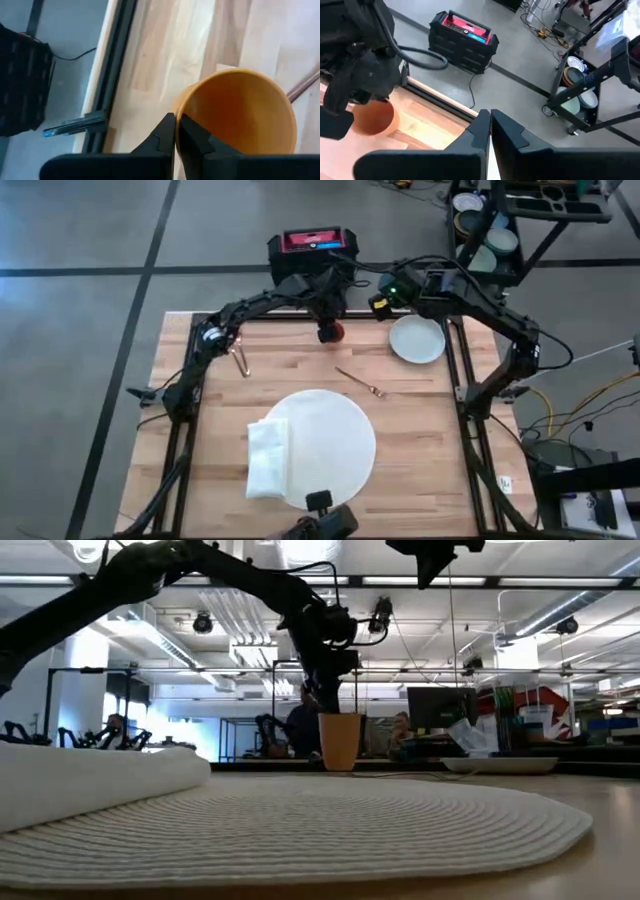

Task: Set table place
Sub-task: Move the orange cup to the top center of the table, then put the gold spoon on the white napkin

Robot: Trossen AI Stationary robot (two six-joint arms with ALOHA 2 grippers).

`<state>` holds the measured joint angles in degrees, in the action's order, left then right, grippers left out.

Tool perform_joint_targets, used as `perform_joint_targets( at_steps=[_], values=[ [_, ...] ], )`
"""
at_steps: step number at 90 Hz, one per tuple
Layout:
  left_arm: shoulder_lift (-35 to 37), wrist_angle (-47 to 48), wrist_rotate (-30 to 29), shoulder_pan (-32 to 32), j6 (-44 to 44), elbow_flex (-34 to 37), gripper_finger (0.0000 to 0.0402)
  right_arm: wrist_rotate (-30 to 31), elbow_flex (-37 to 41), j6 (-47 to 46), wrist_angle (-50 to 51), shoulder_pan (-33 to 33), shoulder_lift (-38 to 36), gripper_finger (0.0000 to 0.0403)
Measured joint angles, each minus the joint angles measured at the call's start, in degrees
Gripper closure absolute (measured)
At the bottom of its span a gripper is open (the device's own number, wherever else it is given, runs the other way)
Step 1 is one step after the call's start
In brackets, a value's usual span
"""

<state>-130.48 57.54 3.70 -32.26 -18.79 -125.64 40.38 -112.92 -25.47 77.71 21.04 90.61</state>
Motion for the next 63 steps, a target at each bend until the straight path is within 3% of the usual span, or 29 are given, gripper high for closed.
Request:
perform_joint_targets(
  at_steps=[23,63],
  values=[
    [0.0,-0.1,-0.1,-0.1,1.9,0.0,0.038,0.0,0.0,0.0,0.0,0.0,0.0,0.0403],
    [0.0,-0.4,-0.2,-0.2,2.0,-0.9,0.025,0.1,0.0,0.0,0.0,0.0,0.0,0.0403]
  ],
)
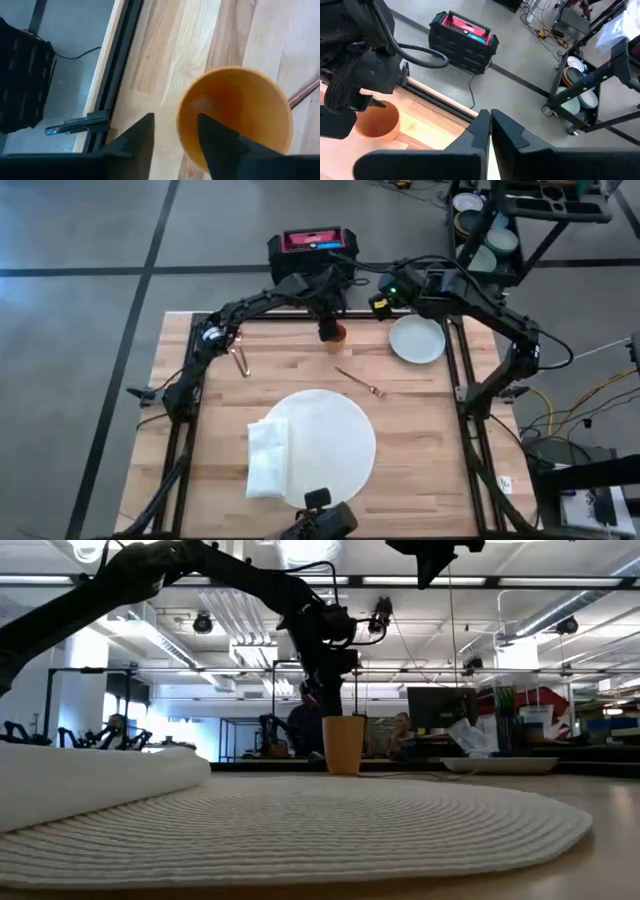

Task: Set table place
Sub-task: Put the gold spoon on the white napkin

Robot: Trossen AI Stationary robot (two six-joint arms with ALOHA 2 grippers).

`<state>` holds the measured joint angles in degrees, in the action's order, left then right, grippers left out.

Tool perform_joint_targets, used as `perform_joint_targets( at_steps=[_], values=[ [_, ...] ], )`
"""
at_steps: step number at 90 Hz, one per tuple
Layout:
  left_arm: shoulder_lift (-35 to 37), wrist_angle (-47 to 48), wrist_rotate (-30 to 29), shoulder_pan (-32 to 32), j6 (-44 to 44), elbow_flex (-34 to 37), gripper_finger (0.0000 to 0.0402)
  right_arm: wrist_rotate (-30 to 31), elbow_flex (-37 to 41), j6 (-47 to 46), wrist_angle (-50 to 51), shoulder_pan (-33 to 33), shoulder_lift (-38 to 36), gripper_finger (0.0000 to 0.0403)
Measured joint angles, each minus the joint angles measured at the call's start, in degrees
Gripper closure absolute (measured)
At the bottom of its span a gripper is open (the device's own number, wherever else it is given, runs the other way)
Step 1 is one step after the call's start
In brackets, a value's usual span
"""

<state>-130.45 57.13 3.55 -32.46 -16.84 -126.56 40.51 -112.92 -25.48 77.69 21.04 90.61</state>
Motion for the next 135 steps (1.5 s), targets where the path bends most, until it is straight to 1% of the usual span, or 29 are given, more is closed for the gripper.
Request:
perform_joint_targets(
  at_steps=[10,20,23,27,36,46,56,68,78,84,94,102,111,119,127,135],
  values=[
    [0.1,1.0,0.0,-0.3,0.9,-3.1,0.0224,0.0,0.0,0.0,0.0,0.0,0.0,0.0403],
    [0.2,6.0,-0.1,-1.3,1.7,-8.6,0.0207,0.0,0.0,0.0,0.0,0.0,0.0,0.0403],
    [1.5,6.6,-0.8,-1.8,1.9,-8.3,0.0205,0.0,0.0,0.0,0.0,0.0,0.0,0.0403],
    [3.9,7.5,-1.8,-2.7,2.1,-6.1,0.0203,0.0,0.0,0.0,0.0,0.0,0.0,0.0403],
    [8.9,8.9,-3.6,-5.4,3.6,-0.4,0.0205,0.1,0.0,0.0,-0.1,0.0,0.0,0.0403],
    [14.4,8.4,-3.4,-8.8,8.0,10.4,0.0216,0.1,0.0,0.0,-0.2,0.0,0.0,0.0403],
    [21.7,3.4,-3.0,-11.5,13.1,23.9,0.0226,0.1,0.0,0.0,-0.2,0.0,0.0,0.0403],
    [31.9,-4.4,-2.9,-13.0,20.3,39.3,0.0232,0.1,0.0,0.0,-0.4,0.0,0.0,0.0403],
    [40.4,-11.2,-5.2,-13.1,27.5,50.0,0.0231,0.1,0.0,0.0,-1.0,0.0,0.0,0.0403],
    [44.8,-12.6,-7.2,-13.1,31.3,55.8,0.0228,0.1,0.0,0.3,-2.0,0.0,0.0,0.0403],
    [50.3,-12.8,-7.7,-13.2,37.1,64.7,0.0219,-0.1,0.0,2.1,-4.1,0.0,0.0,0.0403],
    [53.7,-13.2,-7.9,-13.1,40.5,68.7,0.0211,-0.4,0.0,3.0,-5.8,0.0,0.0,0.0403],
    [56.1,-12.9,-10.0,-13.1,43.9,72.1,0.0203,-1.3,0.0,3.1,-7.2,0.0,0.1,0.0403],
    [57.3,-13.6,-12.0,-13.1,47.1,73.5,0.02,-3.5,0.0,3.2,-8.2,0.0,0.2,0.0403],
    [57.7,-13.0,-13.8,-13.1,49.2,74.5,0.0201,-3.6,0.0,3.5,-8.2,0.0,0.2,0.0403],
    [57.7,-13.7,-14.0,-13.1,48.6,74.6,0.0207,-3.7,0.0,3.6,-8.2,0.0,0.2,0.0403]
  ],
)
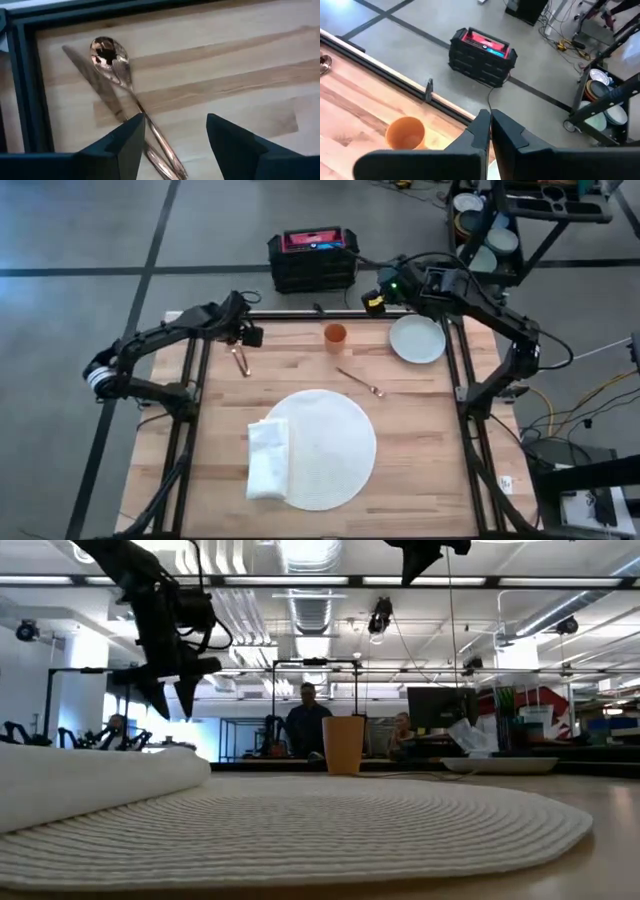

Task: Set table place
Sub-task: Put the gold spoon on the white napkin

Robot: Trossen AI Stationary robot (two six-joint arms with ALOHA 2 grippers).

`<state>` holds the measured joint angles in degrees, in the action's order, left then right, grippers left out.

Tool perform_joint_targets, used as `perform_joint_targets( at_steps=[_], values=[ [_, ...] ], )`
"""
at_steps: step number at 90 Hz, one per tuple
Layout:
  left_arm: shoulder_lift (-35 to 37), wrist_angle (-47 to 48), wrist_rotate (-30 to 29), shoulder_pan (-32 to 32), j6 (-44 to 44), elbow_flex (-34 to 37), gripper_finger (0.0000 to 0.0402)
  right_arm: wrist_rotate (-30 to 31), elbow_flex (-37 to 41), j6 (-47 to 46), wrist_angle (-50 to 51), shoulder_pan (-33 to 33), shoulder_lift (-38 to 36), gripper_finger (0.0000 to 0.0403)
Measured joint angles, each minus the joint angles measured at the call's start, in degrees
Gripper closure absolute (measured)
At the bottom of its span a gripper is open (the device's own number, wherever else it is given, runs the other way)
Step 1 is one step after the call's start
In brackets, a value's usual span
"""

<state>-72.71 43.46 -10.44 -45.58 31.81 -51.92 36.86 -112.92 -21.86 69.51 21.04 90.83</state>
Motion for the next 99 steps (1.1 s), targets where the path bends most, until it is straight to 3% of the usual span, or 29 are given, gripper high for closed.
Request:
perform_joint_targets(
  at_steps=[17,32,42,53,65,80,99],
  values=[
    [-0.1,-0.4,-1.1,0.0,-9.8,-0.8,0.0224,0.0,0.0,-0.1,0.0,0.0,0.0,0.0403],
    [-0.2,0.1,-2.5,0.0,-11.2,-0.8,0.0239,0.0,0.0,-0.2,-0.1,0.0,0.0,0.0403],
    [-0.8,0.4,-7.3,0.0,-8.0,-0.5,0.0249,0.0,0.0,-0.2,-0.6,0.0,0.0,0.0403],
    [-2.1,0.5,-6.2,-0.3,-6.4,0.3,0.0249,0.0,0.0,-0.2,-1.4,0.0,0.0,0.0403],
    [-3.3,0.3,-5.4,-0.2,-3.2,2.2,0.0217,0.1,0.0,-0.1,-1.7,0.0,0.0,0.0403],
    [-3.9,-0.9,-5.7,-0.6,3.6,5.5,0.0145,0.0,0.0,-0.1,-1.7,0.0,0.0,0.0403],
    [-4.0,-9.5,-6.4,-1.2,5.4,8.2,0.0081,0.0,0.0,0.0,-2.5,0.0,0.0,0.0403]
  ],
)
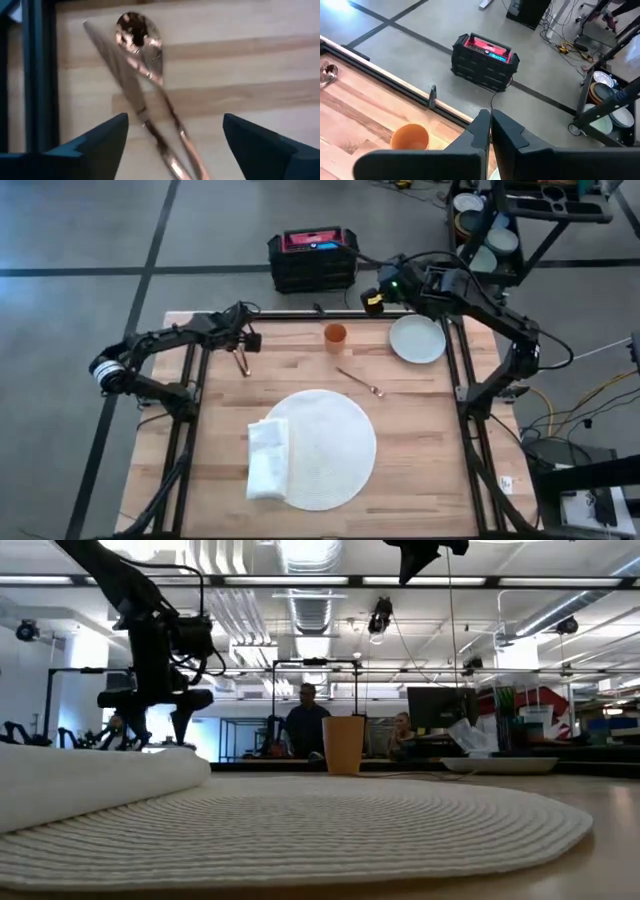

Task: Set table place
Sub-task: Put the gold spoon on the white napkin

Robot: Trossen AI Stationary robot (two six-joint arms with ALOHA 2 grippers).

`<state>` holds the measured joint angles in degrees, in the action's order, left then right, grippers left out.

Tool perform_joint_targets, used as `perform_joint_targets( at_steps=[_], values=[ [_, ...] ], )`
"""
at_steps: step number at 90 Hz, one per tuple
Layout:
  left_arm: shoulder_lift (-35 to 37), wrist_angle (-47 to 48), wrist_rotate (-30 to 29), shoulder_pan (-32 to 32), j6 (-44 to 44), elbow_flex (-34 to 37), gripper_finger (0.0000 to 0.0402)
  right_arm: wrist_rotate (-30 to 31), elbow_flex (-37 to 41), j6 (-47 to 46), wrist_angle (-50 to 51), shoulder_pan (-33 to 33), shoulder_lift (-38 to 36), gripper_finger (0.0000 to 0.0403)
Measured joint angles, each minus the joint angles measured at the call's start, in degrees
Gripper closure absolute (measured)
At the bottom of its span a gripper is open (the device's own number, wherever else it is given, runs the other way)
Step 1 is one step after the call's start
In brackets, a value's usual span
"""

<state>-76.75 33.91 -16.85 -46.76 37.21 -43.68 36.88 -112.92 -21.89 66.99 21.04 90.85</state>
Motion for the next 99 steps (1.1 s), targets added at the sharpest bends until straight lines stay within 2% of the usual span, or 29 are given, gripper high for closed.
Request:
perform_joint_targets(
  at_steps=[15,34,63,99],
  values=[
    [-1.0,-3.8,-3.2,-3.0,-0.2,-1.3,0.0085,-0.9,0.0,0.0,-0.1,0.0,0.0,0.0403],
    [-4.7,-4.7,-0.8,-7.6,0.4,-2.1,0.009,-1.4,0.0,0.0,0.0,0.0,0.0,0.0403],
    [-8.6,-10.6,0.5,-8.5,1.0,-2.1,0.009,-1.4,0.0,-0.1,-0.1,0.0,0.0,0.0403],
    [-10.4,-11.3,-1.1,-10.2,-0.1,-2.1,0.009,-1.3,0.0,-0.2,-0.1,0.0,0.0,0.0403]
  ],
)
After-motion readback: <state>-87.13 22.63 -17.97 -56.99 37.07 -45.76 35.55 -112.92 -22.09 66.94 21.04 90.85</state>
